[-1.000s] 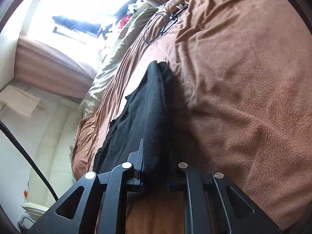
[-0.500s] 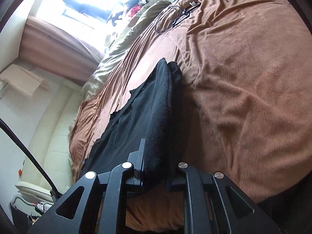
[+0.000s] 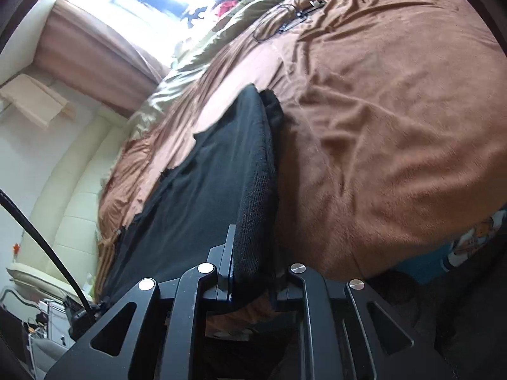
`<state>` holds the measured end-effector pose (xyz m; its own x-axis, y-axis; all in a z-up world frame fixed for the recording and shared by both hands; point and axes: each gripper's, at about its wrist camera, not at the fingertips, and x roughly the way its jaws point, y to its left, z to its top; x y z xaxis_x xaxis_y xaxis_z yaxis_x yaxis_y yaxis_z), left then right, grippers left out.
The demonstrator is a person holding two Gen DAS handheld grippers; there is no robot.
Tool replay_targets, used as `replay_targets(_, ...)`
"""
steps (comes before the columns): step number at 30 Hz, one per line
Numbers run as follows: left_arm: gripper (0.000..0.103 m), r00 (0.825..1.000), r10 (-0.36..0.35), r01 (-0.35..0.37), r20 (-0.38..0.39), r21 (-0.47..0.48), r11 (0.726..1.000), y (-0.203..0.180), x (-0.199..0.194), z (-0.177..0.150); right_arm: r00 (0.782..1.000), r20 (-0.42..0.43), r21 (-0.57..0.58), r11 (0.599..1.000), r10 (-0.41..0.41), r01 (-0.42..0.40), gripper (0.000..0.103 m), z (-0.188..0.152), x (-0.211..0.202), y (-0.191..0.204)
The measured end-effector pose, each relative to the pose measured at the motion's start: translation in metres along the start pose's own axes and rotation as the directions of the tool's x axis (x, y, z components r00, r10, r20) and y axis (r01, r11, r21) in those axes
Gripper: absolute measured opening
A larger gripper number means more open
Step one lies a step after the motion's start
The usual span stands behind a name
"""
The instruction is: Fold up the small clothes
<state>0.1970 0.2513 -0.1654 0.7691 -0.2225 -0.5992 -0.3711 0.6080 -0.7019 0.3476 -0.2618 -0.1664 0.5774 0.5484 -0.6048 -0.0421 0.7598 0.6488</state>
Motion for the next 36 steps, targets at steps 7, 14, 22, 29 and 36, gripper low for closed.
replay_targets(7,0.010,1.000,-0.012,0.012,0.007,-0.021,1.000,0.003,0.004,-0.004,0.991,0.072,-0.048,0.992,-0.115,0.119,0.017,-0.011,-0.043,0.009)
replay_targets(14,0.011,1.000,-0.017,0.018,0.020,-0.079,0.997,0.012,0.004,-0.014,0.986,0.090,-0.237,0.958,-0.142,0.160,0.017,-0.034,-0.054,0.071)
replay_targets(22,0.012,1.000,-0.016,0.018,0.022,-0.100,0.995,0.015,0.003,-0.020,0.992,-0.001,-0.377,0.919,-0.124,0.114,0.017,-0.058,-0.014,0.136)
replay_targets(29,0.012,1.000,0.000,0.001,0.015,-0.101,0.995,0.018,0.007,-0.025,0.991,-0.054,-0.448,0.890,-0.124,0.087,0.017,-0.062,0.021,0.179)
replay_targets(36,0.014,1.000,-0.021,0.022,0.011,-0.122,0.992,0.027,0.010,-0.026,0.980,-0.137,-0.505,0.862,-0.143,0.055,0.017,-0.068,0.080,0.209)
